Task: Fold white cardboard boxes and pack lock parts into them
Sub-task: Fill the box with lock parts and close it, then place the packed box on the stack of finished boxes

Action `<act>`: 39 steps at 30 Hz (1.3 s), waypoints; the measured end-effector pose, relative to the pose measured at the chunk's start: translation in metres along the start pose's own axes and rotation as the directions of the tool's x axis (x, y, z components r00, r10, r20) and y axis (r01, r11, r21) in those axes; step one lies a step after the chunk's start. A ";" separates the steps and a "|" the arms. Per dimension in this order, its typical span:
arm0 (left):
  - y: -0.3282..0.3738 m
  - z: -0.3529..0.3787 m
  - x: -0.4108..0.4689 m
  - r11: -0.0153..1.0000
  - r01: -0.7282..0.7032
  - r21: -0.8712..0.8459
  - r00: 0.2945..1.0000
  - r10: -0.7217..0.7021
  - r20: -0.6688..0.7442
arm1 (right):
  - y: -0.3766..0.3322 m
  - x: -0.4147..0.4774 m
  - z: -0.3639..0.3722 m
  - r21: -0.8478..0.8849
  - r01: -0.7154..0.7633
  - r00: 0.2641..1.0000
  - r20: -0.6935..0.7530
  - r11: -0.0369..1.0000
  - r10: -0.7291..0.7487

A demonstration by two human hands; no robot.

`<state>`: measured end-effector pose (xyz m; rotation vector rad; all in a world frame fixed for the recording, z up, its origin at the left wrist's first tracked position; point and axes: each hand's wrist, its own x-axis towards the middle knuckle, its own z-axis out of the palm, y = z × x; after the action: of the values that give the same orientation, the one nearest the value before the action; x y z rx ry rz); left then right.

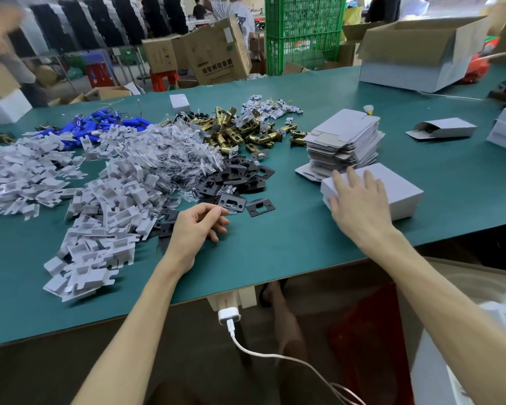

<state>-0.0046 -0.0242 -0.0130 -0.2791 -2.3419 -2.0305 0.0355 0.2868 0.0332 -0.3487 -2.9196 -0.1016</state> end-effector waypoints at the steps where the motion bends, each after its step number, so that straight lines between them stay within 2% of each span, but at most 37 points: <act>1: 0.000 0.000 0.000 1.000 -0.001 0.000 1.000 0.001 -0.002 | 0.000 -0.001 0.001 -0.002 -0.012 1.000 -0.006 1.000 0.012; 5: -0.002 -0.001 0.001 1.000 -0.006 -0.010 1.000 0.006 -0.001 | 0.000 -0.001 0.001 0.000 -0.059 0.998 0.016 0.998 0.059; 8: -0.003 -0.001 0.001 1.000 -0.009 -0.001 1.000 0.009 0.003 | -0.003 0.002 -0.003 -0.005 -0.041 0.998 0.050 0.999 0.041; 12: -0.003 0.000 0.002 1.000 -0.011 0.002 1.000 0.011 0.001 | -0.016 0.026 -0.017 0.048 0.076 0.996 -0.056 0.996 -0.073; 14: -0.002 -0.001 0.002 1.000 -0.011 -0.001 1.000 0.011 0.009 | -0.025 0.048 -0.024 0.085 0.090 0.992 -0.092 0.992 -0.082; 20: -0.001 0.000 0.000 1.000 -0.005 -0.002 1.000 0.005 0.030 | -0.028 0.098 -0.026 0.111 0.015 1.000 0.003 0.994 -0.016; 25: -0.002 0.000 0.000 1.000 -0.009 -0.004 0.999 0.009 0.040 | -0.011 0.098 -0.021 0.082 0.123 0.979 -0.171 0.989 -0.108; 27: -0.002 0.000 0.000 1.000 -0.011 0.004 0.999 0.011 0.047 | -0.006 0.096 -0.024 0.075 0.133 0.974 -0.196 0.988 -0.117; 31: 0.001 0.001 -0.002 1.000 -0.005 0.012 0.999 0.004 0.049 | -0.004 0.087 -0.034 0.173 0.134 0.954 -0.288 0.976 -0.080; 34: 0.005 0.002 -0.003 1.000 0.000 0.000 0.999 0.000 0.043 | -0.017 0.070 -0.043 0.274 0.298 0.869 -0.475 0.914 -0.141; 37: 0.010 0.002 -0.004 0.997 0.019 -0.069 0.998 -0.015 0.059 | -0.047 0.039 -0.046 0.234 0.621 0.660 -0.670 0.748 -0.338; 39: 0.014 0.001 -0.003 0.989 0.057 -0.138 0.995 -0.045 0.089 | -0.072 0.015 -0.038 0.209 0.771 0.536 -0.723 0.602 -0.436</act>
<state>0.0011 -0.0219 0.0002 -0.3198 -2.2795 -2.2555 0.0113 0.2166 0.0707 0.7402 -2.1217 0.3938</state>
